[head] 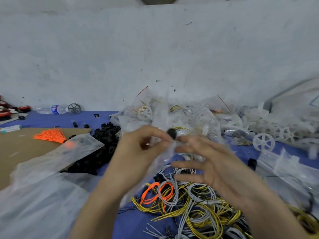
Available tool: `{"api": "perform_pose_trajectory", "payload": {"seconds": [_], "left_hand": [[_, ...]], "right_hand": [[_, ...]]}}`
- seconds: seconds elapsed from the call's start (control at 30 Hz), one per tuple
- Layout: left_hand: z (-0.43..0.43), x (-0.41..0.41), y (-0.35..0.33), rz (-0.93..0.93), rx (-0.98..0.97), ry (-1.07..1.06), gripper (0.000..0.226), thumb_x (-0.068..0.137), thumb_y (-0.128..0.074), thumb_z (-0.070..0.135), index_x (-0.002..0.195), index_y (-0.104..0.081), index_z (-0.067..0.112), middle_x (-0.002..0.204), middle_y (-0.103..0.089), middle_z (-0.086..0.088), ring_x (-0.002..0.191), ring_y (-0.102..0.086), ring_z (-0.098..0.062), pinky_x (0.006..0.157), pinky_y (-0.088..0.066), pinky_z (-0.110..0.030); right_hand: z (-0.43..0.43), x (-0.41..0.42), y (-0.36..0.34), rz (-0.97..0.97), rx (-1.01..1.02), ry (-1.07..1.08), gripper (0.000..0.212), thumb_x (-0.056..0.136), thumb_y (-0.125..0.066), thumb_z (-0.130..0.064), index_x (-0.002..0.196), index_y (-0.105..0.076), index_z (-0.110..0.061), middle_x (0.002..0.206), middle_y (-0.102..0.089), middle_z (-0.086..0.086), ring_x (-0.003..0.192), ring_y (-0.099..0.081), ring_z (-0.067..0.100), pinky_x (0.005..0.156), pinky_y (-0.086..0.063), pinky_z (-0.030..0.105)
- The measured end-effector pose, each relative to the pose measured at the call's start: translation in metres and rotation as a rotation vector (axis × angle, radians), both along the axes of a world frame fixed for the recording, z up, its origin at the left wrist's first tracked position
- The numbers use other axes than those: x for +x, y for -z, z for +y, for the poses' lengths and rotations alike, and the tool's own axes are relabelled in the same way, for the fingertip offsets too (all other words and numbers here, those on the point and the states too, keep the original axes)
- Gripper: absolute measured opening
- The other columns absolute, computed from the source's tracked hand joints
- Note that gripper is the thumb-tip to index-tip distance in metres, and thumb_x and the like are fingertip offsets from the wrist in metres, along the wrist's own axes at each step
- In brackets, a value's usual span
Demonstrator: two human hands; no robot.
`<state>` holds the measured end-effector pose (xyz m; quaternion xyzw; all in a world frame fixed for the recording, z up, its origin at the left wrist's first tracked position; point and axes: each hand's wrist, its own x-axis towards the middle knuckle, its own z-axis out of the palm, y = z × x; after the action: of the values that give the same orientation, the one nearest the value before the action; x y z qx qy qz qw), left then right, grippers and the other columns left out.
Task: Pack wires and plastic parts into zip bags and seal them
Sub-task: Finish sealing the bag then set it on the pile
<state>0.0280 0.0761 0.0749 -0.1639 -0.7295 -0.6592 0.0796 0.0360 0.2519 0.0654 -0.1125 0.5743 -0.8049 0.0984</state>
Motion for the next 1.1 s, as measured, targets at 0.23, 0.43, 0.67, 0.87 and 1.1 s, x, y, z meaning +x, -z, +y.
{"api": "perform_pose_trajectory", "payload": {"seconds": [0.23,0.43,0.67,0.87,1.1], "left_hand": [[0.030,0.015,-0.002,0.099,-0.134,0.164,0.057,0.088,-0.062,0.010,0.130,-0.044,0.044,0.118,-0.064,0.018,0.107,-0.062,0.000,0.092,-0.051,-0.022],[0.015,0.012,-0.002,0.209,-0.332,0.306,0.062,0.084,-0.055,0.013,0.136,-0.038,0.042,0.131,-0.050,0.034,0.124,-0.044,0.013,0.102,-0.035,-0.009],[-0.012,0.003,-0.010,0.322,-0.162,-0.004,0.034,0.090,-0.062,0.009,0.104,-0.071,0.039,0.106,-0.070,0.020,0.102,-0.063,0.002,0.082,-0.044,-0.007],[-0.016,-0.008,-0.004,0.059,-0.086,0.024,0.042,0.073,-0.057,0.037,0.113,-0.064,0.030,0.106,-0.069,0.021,0.100,-0.063,0.006,0.081,-0.050,-0.010],[-0.013,-0.011,-0.002,0.073,0.016,-0.004,0.012,0.074,-0.066,0.017,0.076,-0.076,0.024,0.067,-0.070,-0.003,0.060,-0.061,-0.007,0.059,-0.051,-0.015]], "right_hand": [[-0.003,-0.001,0.002,0.082,0.063,0.193,0.015,0.085,-0.063,-0.014,0.099,-0.070,-0.013,0.094,-0.072,0.014,0.082,-0.070,0.027,0.062,-0.054,0.033],[0.004,0.002,-0.002,0.193,0.175,0.206,0.037,0.070,-0.072,-0.032,0.098,-0.067,-0.010,0.100,-0.069,0.017,0.096,-0.067,0.030,0.086,-0.054,0.048],[0.022,-0.002,-0.007,0.072,-0.065,0.170,0.018,0.047,-0.064,0.005,0.060,-0.058,-0.007,0.056,-0.052,0.013,0.048,-0.056,0.020,0.046,-0.046,0.021],[0.041,0.011,-0.012,0.042,0.026,0.015,0.018,0.033,-0.061,-0.004,0.049,-0.056,-0.005,0.047,-0.046,0.011,0.040,-0.051,0.018,0.039,-0.042,0.022],[0.053,-0.001,-0.006,0.004,0.039,0.029,0.023,0.042,-0.064,-0.001,0.063,-0.057,0.003,0.058,-0.047,0.019,0.049,-0.052,0.024,0.045,-0.043,0.027]]}}
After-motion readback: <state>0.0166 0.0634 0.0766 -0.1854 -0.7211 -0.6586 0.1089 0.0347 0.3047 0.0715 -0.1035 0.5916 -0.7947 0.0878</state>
